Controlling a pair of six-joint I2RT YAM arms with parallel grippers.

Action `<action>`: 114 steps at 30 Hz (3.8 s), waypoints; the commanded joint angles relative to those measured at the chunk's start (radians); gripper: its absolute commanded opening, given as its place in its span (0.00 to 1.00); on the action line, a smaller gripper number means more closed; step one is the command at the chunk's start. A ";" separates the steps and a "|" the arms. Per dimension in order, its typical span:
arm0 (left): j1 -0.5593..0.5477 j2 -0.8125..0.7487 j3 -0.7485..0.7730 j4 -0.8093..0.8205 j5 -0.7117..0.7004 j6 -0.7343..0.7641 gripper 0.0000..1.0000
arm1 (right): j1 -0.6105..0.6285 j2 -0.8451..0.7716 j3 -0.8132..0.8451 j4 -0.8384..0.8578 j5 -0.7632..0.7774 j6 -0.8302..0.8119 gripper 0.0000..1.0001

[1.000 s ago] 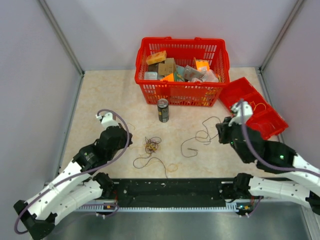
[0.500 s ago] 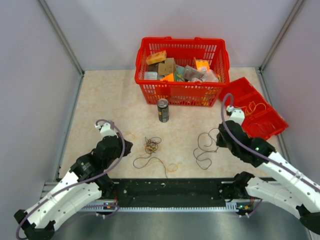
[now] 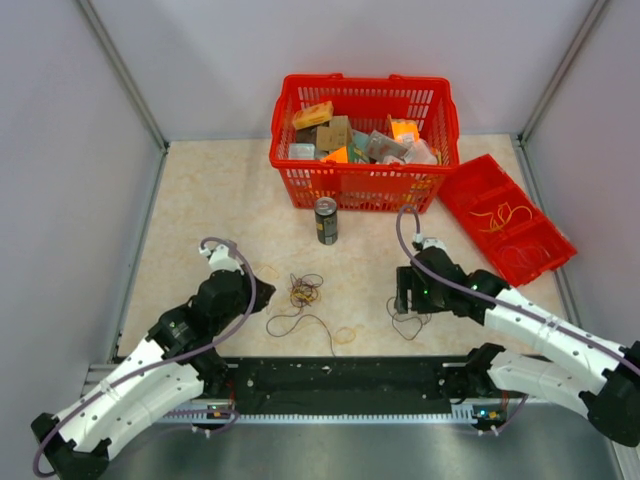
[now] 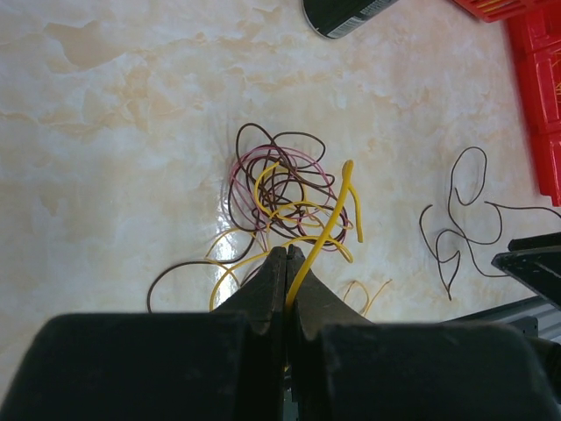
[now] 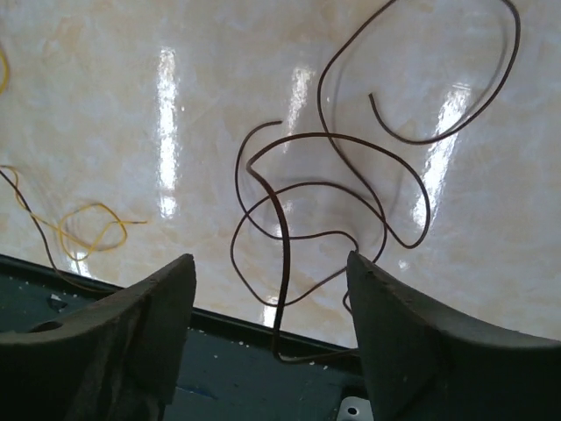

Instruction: Untangle the cables

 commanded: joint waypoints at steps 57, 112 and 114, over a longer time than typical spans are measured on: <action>0.003 0.031 -0.063 0.237 0.253 0.065 0.60 | 0.125 -0.015 -0.014 0.222 -0.290 0.012 0.99; 0.004 -0.012 -0.099 0.242 0.335 0.059 0.71 | -0.105 -0.012 0.012 0.224 0.141 -0.031 0.00; 0.004 -0.012 -0.103 0.251 0.338 0.059 0.71 | -0.202 -0.038 0.067 0.201 0.129 -0.065 0.00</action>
